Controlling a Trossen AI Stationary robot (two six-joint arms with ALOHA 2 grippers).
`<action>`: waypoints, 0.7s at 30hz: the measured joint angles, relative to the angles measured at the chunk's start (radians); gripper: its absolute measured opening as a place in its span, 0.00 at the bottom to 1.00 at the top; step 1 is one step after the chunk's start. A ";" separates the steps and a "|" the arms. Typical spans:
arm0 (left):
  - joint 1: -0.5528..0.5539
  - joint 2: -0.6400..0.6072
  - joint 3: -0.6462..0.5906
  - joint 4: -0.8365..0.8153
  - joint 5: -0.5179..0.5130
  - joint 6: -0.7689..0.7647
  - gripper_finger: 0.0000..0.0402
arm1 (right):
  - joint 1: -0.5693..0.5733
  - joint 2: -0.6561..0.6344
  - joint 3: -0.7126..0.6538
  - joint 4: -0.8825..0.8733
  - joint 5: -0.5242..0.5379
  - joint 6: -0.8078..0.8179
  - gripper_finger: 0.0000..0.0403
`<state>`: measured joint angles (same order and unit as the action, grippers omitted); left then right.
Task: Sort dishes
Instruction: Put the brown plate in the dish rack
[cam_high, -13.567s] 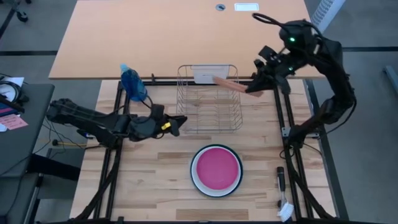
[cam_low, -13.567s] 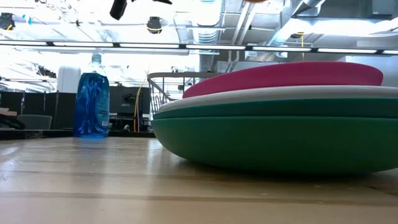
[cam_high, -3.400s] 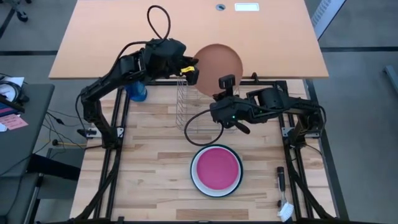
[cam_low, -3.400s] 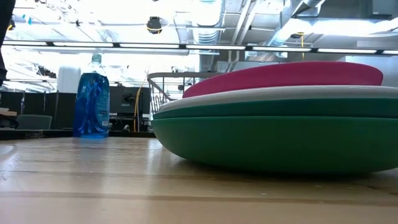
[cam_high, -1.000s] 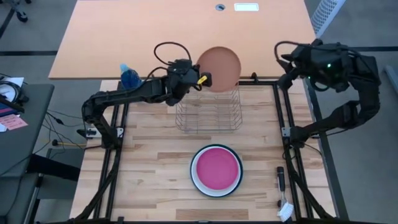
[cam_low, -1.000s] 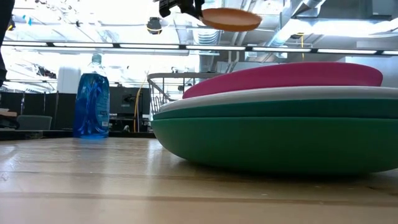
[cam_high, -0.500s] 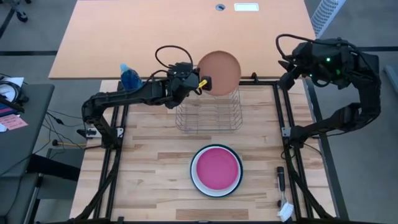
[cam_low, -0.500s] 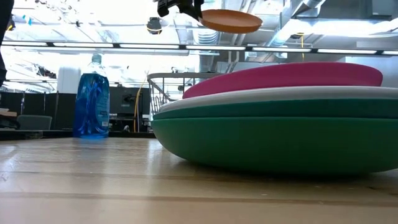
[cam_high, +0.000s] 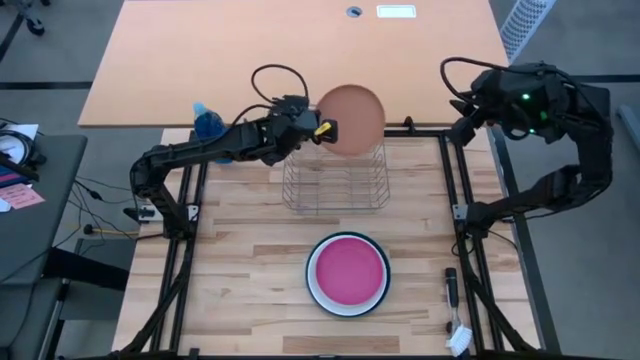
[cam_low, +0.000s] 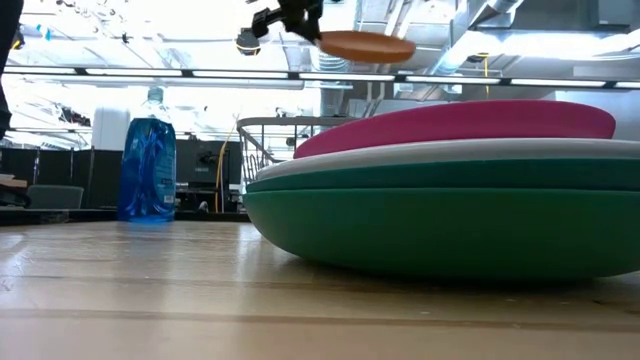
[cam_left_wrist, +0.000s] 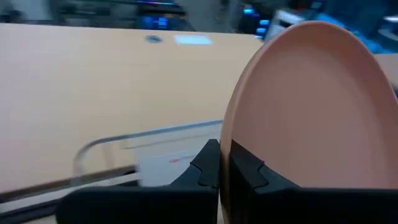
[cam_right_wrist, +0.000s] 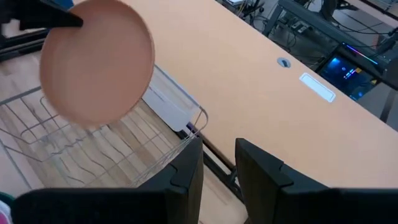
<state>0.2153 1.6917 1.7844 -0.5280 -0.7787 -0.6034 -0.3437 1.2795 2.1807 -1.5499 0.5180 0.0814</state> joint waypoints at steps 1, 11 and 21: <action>0.000 0.000 0.000 0.023 0.037 0.032 0.00 | -0.002 0.009 0.000 0.009 0.001 -0.002 0.25; -0.035 0.000 0.000 -0.154 0.135 -0.042 0.00 | -0.051 0.153 0.000 0.079 -0.224 -0.161 0.25; -0.117 0.000 0.000 -0.187 0.078 -0.067 0.00 | -0.049 0.232 0.000 0.092 -0.360 -0.167 0.25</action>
<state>0.0987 1.6920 1.7840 -0.7145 -0.7007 -0.6704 -0.3923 1.5118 2.1807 -1.4574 0.1575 -0.0860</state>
